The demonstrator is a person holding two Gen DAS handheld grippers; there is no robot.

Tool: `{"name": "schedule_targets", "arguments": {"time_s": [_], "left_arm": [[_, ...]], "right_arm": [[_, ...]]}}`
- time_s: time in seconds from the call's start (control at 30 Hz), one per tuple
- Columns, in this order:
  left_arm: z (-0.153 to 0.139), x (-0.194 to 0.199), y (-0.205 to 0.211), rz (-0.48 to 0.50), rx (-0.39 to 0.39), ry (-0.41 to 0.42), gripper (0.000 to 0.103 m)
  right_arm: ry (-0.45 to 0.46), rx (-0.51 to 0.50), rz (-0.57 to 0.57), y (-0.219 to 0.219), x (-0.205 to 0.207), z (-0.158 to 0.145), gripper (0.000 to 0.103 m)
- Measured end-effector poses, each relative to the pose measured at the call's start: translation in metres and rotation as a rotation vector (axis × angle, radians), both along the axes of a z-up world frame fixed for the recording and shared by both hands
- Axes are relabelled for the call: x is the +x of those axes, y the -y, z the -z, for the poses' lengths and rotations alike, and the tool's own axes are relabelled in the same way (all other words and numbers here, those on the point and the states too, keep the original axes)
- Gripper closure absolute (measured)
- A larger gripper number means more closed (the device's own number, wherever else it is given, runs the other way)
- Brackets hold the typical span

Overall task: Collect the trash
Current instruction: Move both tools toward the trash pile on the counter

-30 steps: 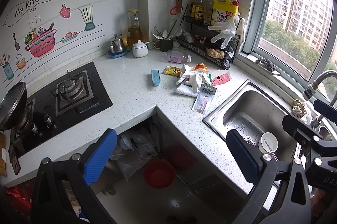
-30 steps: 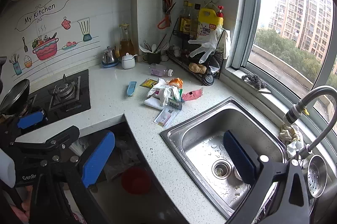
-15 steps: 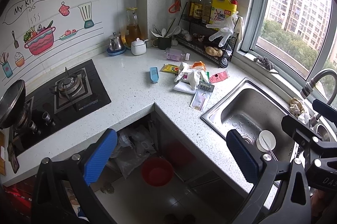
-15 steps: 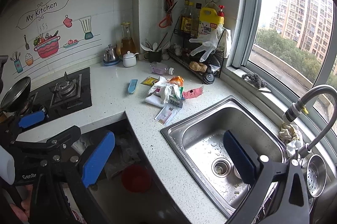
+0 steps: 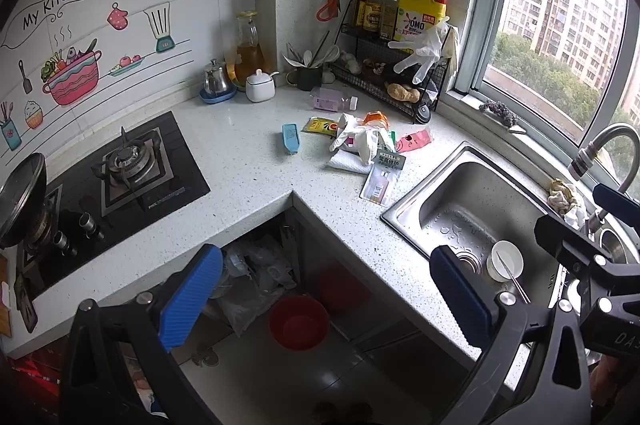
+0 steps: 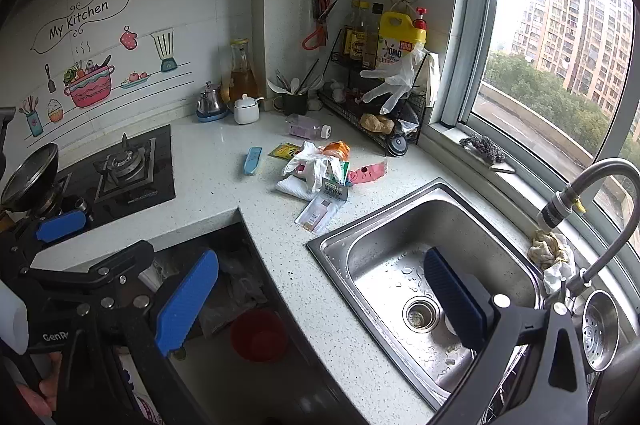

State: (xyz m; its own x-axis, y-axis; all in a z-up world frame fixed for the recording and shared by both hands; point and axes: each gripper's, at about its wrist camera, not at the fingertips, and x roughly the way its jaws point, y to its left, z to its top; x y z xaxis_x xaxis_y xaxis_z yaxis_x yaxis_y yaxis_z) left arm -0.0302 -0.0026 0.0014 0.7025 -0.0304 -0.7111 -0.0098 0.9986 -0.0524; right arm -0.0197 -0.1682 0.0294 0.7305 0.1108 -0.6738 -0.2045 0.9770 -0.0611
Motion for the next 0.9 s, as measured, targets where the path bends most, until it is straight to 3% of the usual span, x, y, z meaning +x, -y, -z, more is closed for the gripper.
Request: {"name": "schedule_targets", "arguments": {"time_s": [0.73,0.9], "left_arm": [[0.005,0.013,-0.017,0.071,-0.047,-0.010,0.000],[0.012,0.023,-0.030,0.071,-0.120,-0.009,0.000]], "right_arm": [[-0.017,-0.004,0.019,-0.011,0.006,0.006,0.000],[0.020,-0.033,0.032,-0.019,0.011,0.008,0.000]]}}
